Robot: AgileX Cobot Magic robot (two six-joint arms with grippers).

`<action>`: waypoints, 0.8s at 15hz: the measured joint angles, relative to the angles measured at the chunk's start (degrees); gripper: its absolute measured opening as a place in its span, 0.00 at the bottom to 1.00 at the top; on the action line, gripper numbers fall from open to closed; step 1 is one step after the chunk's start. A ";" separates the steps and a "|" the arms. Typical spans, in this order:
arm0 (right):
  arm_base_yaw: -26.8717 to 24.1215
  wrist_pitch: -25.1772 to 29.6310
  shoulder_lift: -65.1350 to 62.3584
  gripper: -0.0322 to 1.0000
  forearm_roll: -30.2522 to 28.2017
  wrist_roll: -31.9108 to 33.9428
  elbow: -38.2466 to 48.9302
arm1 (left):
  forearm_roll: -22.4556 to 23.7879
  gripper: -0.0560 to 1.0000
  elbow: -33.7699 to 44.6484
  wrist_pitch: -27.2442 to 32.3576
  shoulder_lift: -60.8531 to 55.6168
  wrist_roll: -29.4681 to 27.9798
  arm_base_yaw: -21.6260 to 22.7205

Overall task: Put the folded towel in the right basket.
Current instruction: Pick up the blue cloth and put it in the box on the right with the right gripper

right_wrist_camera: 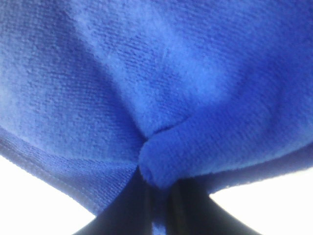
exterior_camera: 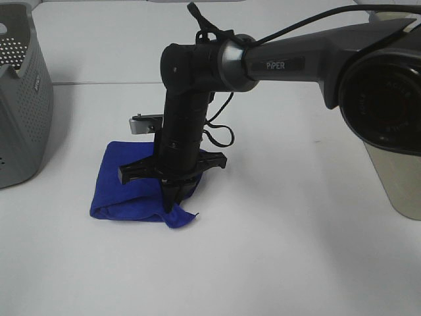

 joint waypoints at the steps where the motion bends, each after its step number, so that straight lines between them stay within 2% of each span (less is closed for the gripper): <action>1: 0.00 0.00 0.00 0.07 0.00 -0.69 0.00 | 0.00 0.99 0.00 0.00 0.00 0.00 0.00; 4: 0.00 -0.06 -0.06 0.07 1.26 -6.47 -0.06 | 0.00 0.99 0.00 0.00 0.00 0.00 0.00; 9: -0.06 -1.43 -2.01 0.07 15.93 -18.05 -0.06 | 0.00 0.99 0.00 0.00 0.00 0.00 0.00; 12: -0.52 -1.66 -4.35 0.07 15.81 -19.42 -0.06 | 0.00 0.99 0.00 0.00 0.00 0.00 0.00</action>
